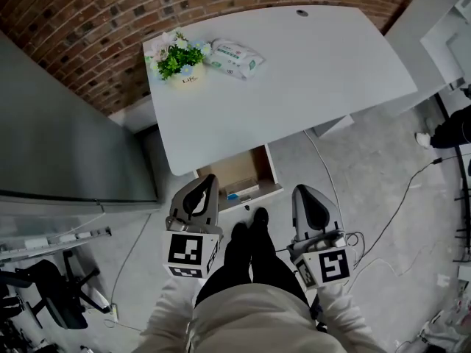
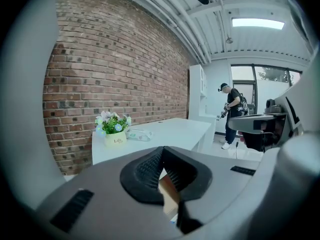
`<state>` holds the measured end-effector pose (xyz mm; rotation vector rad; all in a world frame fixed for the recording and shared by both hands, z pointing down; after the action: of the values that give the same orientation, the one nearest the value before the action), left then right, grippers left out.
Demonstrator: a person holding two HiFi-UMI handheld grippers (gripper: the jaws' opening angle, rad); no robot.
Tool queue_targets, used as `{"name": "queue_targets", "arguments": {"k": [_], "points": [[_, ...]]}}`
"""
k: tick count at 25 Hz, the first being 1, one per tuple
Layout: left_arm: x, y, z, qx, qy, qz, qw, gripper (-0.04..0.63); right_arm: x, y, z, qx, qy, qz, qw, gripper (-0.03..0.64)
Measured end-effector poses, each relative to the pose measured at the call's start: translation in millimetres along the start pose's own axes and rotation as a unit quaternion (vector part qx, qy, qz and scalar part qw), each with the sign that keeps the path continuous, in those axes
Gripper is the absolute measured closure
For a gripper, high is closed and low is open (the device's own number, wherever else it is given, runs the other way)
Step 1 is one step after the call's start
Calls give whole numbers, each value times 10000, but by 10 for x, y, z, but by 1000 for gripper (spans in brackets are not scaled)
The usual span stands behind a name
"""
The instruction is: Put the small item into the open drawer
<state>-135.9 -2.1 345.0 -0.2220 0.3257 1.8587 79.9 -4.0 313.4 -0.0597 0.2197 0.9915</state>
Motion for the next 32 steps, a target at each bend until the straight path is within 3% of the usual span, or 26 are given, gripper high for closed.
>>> {"name": "queue_targets", "arguments": {"k": [4,12,32], "points": [[164,26,-120,40,-260,-62,9996,578,39,51,-129,41,-257,-26,9997,591],[419,34,-191,19,-489,-98,9988,578,183,144,-173,255,-253,-60,9993,591],[837,83,-227,-112,-741,-117,9971,578,423,372,-289,486,-422,-66,9979,591]]}}
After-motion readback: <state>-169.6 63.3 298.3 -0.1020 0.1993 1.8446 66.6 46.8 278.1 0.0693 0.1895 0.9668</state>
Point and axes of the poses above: the fingertips, and each gripper's own axes: x backward along the fingers, y to its left, z out of its underside, the point moved 6 cm from there along x, backward along the fingers, and after that the axes turned 6 degrees about x, right-handed, at the moved point
